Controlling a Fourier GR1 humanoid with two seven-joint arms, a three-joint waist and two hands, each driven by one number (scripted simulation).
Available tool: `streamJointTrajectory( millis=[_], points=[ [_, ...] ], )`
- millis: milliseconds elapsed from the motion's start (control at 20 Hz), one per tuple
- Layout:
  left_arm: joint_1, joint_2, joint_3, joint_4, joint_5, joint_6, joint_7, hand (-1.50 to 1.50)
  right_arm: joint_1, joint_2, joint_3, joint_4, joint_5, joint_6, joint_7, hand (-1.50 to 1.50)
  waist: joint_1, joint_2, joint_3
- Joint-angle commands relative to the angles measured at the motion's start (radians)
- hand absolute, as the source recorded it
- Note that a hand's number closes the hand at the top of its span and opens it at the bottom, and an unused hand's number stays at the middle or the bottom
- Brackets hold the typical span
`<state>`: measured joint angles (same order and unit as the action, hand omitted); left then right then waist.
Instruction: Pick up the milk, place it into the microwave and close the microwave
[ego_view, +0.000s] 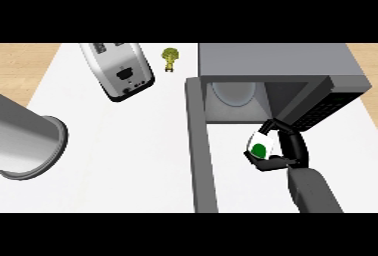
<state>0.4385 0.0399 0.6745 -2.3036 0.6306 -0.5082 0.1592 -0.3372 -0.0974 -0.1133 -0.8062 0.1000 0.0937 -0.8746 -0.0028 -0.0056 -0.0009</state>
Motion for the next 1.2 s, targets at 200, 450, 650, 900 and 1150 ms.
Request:
streamJointTrajectory(
  millis=[200,450,650,900,1150],
  points=[
    [-0.009,-0.038,-0.036,-0.008,-0.048,-0.002,-0.01,-1.5,-0.022,0.046,0.043,-0.234,0.016,-0.101,0.24,1.5,0.008,0.004,0.001],
    [-0.007,0.028,0.076,0.034,0.076,-0.027,0.028,-1.5,-0.148,0.06,0.047,-0.192,0.072,-0.192,0.314,1.5,0.017,0.005,0.001],
    [0.001,-0.022,0.046,0.007,0.014,-0.043,0.016,-1.5,-0.243,0.087,0.095,-0.172,0.179,-0.321,0.424,1.5,0.02,0.005,0.0],
    [-0.033,0.023,0.06,0.073,0.048,-0.066,0.014,-1.5,-0.467,0.017,0.015,0.125,0.209,-0.36,0.404,1.5,0.042,0.015,0.001],
    [-0.083,0.006,0.025,0.086,-0.023,-0.063,0.005,-1.5,-0.586,0.024,-0.016,0.334,0.257,-0.497,0.369,1.5,0.054,0.024,0.002]
  ],
)
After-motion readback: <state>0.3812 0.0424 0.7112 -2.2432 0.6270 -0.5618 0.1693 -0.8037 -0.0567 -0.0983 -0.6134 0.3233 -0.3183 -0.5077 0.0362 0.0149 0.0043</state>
